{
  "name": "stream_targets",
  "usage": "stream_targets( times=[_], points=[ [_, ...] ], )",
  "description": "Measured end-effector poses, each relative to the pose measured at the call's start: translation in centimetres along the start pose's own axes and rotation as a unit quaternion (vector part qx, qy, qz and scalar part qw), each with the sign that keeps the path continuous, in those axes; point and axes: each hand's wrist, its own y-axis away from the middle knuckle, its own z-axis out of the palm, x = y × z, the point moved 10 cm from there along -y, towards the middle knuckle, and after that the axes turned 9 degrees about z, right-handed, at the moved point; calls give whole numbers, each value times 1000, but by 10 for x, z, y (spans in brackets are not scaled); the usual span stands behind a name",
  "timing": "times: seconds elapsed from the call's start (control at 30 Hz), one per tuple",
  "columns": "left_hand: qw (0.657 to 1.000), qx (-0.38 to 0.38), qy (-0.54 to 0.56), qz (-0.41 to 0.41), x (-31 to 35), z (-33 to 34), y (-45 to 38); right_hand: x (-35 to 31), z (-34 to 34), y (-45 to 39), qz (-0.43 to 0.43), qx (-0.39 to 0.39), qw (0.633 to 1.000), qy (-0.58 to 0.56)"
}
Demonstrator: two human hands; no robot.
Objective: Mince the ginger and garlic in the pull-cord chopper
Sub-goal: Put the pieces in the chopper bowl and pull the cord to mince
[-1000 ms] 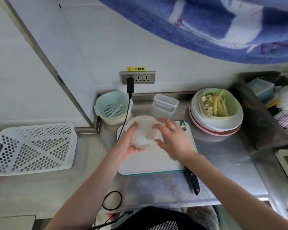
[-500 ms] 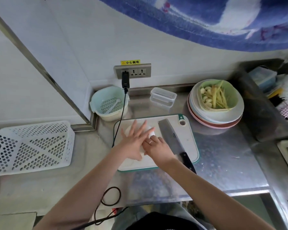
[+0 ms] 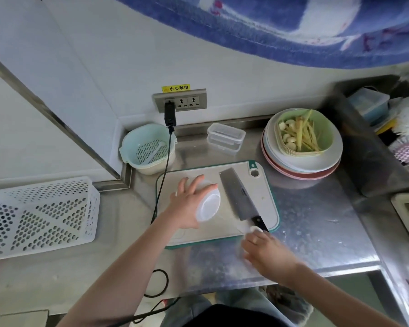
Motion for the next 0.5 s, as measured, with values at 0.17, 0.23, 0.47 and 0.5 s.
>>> stream_targets(
  times=[0.17, 0.23, 0.47, 0.5],
  points=[
    [999, -10, -42, -8, -1, 3, -2, 1, -3, -9, 56, 9, 998, -3],
    [996, -30, -88, -4, 3, 3, -6, -14, -15, -50, 57, 35, 998, 3],
    [998, -12, -65, -14, 15, -3, -15, -10, -8, -90, 92, -2, 996, 4],
    [998, -5, -67, -14, 14, -4, -14, -5, -5, -79, 96, -22, 995, 10]
  ],
)
